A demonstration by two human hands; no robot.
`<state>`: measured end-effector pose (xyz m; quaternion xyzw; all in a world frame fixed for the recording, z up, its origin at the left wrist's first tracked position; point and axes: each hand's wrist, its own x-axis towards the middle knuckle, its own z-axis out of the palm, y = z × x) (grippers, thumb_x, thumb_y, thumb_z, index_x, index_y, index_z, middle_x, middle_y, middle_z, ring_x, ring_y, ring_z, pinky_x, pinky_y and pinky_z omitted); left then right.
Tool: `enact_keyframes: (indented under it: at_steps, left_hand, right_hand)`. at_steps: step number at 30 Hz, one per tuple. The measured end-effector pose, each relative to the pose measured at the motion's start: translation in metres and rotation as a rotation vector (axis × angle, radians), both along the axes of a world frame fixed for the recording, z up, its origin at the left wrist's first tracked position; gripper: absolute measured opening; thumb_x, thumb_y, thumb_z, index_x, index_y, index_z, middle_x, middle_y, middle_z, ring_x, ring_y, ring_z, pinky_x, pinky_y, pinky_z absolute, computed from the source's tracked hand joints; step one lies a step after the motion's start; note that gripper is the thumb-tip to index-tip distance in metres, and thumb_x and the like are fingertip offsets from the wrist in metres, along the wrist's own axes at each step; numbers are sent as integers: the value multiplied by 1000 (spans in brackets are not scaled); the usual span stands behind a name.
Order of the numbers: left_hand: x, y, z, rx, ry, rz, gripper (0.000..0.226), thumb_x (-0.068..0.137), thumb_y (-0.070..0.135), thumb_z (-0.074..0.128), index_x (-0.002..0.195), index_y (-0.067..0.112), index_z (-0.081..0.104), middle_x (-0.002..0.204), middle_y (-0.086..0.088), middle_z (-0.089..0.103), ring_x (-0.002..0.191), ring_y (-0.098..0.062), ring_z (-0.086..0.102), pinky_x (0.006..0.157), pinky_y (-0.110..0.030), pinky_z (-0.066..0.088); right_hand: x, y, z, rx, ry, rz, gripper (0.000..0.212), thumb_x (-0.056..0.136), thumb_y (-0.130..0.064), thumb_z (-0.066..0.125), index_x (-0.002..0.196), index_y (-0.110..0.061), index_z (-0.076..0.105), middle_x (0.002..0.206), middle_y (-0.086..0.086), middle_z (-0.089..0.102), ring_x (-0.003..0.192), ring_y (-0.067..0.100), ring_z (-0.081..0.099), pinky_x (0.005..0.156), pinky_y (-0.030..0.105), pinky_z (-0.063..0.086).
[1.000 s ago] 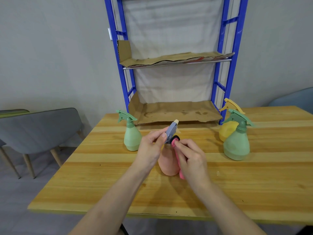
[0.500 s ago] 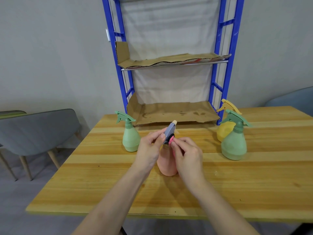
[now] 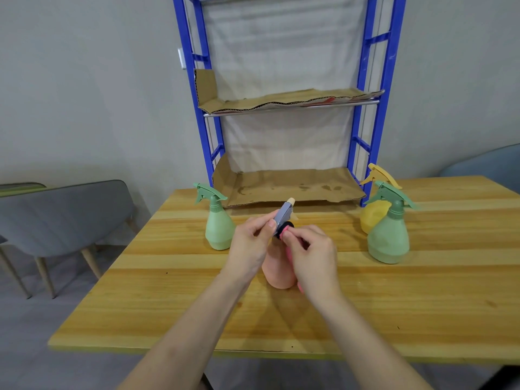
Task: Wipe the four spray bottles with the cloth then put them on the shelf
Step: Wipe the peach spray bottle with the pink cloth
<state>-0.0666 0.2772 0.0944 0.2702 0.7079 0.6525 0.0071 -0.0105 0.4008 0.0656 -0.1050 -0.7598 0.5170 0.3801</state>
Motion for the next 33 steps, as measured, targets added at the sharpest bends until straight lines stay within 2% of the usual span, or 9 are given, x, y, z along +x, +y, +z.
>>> enact_keyframes:
  at_steps: [3, 7, 9, 13, 17, 24, 27, 30, 33]
  left_hand:
    - [1, 2, -1, 4, 5, 4, 31, 102, 25, 55, 122, 40, 73, 121, 12, 75, 128, -14, 60, 112, -43, 47]
    - [0, 3, -2, -13, 26, 38, 34, 105, 18, 55, 121, 42, 72, 120, 11, 75, 125, -10, 61, 111, -41, 47]
    - [0, 3, -1, -35, 33, 52, 32, 106, 15, 55, 126, 32, 72, 121, 8, 74, 123, -6, 61, 110, -37, 48]
    - [2, 1, 1, -30, 33, 37, 33, 106, 15, 56, 122, 39, 70, 122, 4, 73, 119, 1, 60, 106, -28, 48]
    - [-2, 1, 0, -42, 31, 37, 35, 106, 18, 56, 121, 45, 71, 123, 8, 73, 124, -7, 60, 110, -35, 47]
    - [-7, -3, 6, -125, 31, 37, 31, 106, 18, 52, 129, 25, 73, 120, 10, 76, 120, -8, 65, 110, -41, 49]
    - [-2, -3, 12, -193, 62, 85, 28, 104, 27, 53, 123, 28, 74, 113, 13, 76, 110, -4, 67, 103, -43, 53]
    - [2, 4, 19, -337, 140, 227, 30, 90, 58, 54, 109, 45, 73, 105, 16, 70, 104, -2, 65, 97, -45, 53]
    - [2, 7, 28, -515, 264, 381, 16, 94, 48, 62, 106, 45, 72, 97, 16, 62, 105, -7, 59, 96, -45, 45]
  right_hand:
    - [0, 0, 4, -88, -25, 24, 13, 92, -21, 74, 85, -28, 82, 81, -8, 68, 73, 13, 66, 73, 38, 54]
    - [2, -4, 9, 105, 10, -65, 9, 91, -17, 76, 84, -20, 81, 78, -9, 64, 75, 5, 61, 66, 11, 38]
    - [1, -4, 12, 135, 1, -84, 8, 90, -16, 77, 83, -18, 81, 78, -9, 66, 75, 3, 60, 67, 8, 37]
    - [-3, 1, 16, -38, -57, -3, 15, 91, -19, 74, 78, -20, 80, 73, -6, 71, 76, 10, 65, 73, 34, 52]
    - [-4, 5, 13, -184, -109, 42, 26, 94, -20, 68, 70, -17, 75, 61, 4, 69, 64, 29, 63, 64, 44, 52]
    - [11, 5, -1, -14, -125, 65, 10, 89, -14, 78, 83, -21, 83, 83, -2, 70, 78, 4, 63, 68, 14, 43]
    - [18, 10, 0, -63, -67, 16, 12, 90, -17, 78, 86, -27, 83, 85, -5, 73, 82, 3, 66, 75, 18, 47]
    - [22, 19, 6, -113, 24, -66, 16, 92, -17, 76, 89, -32, 81, 87, -6, 72, 82, 4, 67, 77, 19, 49]
    - [25, 29, 11, -94, 91, -107, 13, 93, -15, 75, 101, -22, 83, 94, -5, 72, 89, 2, 66, 79, 12, 47]
